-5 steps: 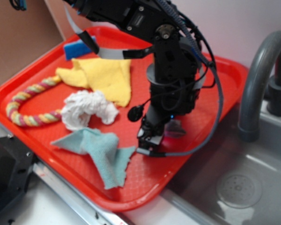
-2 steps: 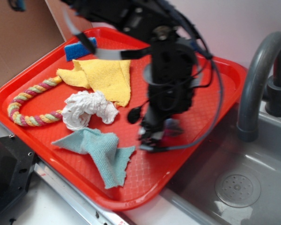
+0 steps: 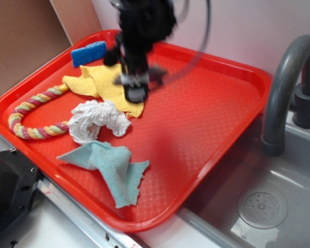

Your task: Grab the wood chip.

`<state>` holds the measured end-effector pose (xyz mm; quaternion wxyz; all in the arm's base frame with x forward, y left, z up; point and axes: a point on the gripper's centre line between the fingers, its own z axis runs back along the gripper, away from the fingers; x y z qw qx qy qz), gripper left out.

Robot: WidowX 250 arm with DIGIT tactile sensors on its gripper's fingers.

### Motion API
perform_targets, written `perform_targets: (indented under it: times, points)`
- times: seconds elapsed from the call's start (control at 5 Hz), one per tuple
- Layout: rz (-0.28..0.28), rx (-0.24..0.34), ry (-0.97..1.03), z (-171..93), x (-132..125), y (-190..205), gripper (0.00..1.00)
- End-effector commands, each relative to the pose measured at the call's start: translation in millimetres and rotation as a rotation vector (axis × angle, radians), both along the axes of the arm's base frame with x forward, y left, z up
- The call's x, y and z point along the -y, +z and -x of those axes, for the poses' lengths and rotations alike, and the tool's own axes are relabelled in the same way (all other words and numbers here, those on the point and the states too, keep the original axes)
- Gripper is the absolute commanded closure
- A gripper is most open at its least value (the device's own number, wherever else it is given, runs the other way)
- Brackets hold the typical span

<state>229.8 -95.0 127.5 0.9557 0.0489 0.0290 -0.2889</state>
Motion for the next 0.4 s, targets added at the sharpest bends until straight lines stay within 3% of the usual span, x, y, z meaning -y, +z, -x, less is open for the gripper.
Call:
perform_targets:
  times: [0.0, 0.2]
  points:
    - [0.050, 0.232, 0.486, 41.9, -39.4, 90.5, 1.00]
    - [0.055, 0.217, 0.499, 51.3, -32.8, 92.9, 1.00]
